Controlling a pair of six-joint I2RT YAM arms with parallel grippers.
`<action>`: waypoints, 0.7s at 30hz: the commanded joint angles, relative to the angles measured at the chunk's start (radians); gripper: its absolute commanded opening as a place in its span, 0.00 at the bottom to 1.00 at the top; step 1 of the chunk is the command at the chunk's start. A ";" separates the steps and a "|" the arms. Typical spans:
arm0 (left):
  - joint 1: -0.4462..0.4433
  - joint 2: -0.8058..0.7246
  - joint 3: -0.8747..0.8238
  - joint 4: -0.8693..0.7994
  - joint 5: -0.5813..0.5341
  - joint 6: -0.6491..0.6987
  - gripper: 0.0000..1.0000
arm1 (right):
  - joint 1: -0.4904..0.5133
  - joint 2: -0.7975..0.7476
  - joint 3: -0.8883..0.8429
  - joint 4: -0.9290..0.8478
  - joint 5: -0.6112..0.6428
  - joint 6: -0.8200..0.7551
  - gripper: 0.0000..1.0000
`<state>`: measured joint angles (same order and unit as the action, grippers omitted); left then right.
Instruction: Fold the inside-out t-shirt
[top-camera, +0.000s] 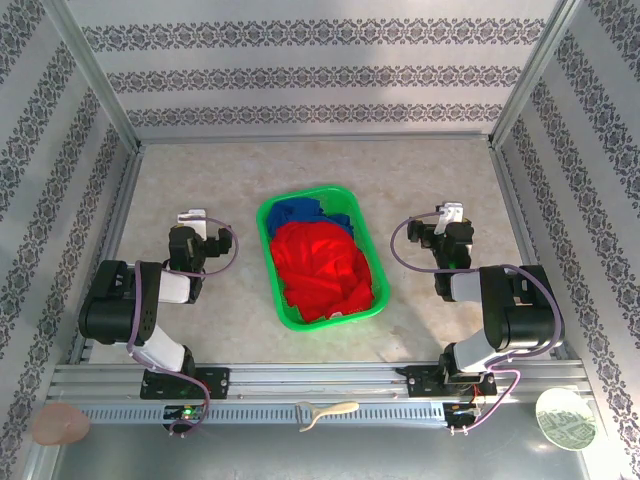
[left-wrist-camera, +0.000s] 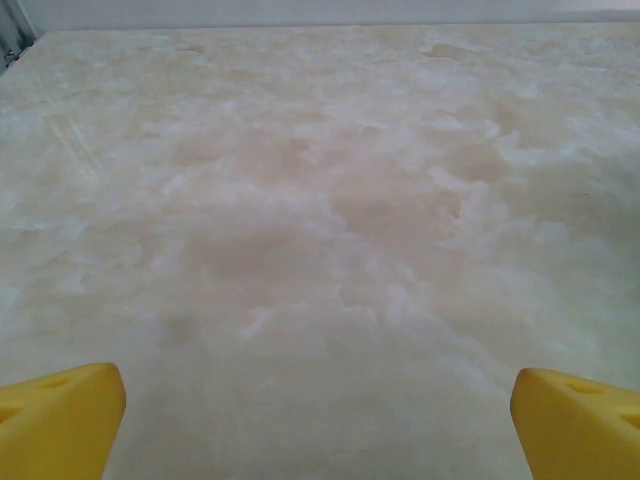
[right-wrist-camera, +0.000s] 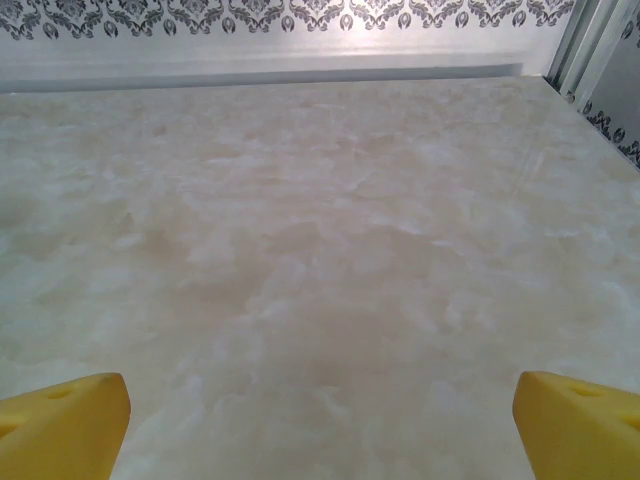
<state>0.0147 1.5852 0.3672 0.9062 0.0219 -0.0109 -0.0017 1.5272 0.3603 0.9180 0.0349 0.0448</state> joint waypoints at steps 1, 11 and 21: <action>-0.014 0.010 0.021 0.046 -0.006 0.015 0.99 | 0.011 0.008 0.016 0.035 -0.019 -0.010 0.98; -0.015 0.011 0.021 0.046 -0.006 0.013 0.99 | 0.008 0.008 0.017 0.034 -0.023 -0.007 0.98; -0.013 0.011 0.022 0.042 -0.017 0.009 0.99 | -0.001 0.007 0.016 0.035 -0.041 0.004 0.98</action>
<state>0.0124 1.5890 0.3676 0.9062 0.0174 -0.0101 -0.0025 1.5272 0.3603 0.9180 0.0162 0.0456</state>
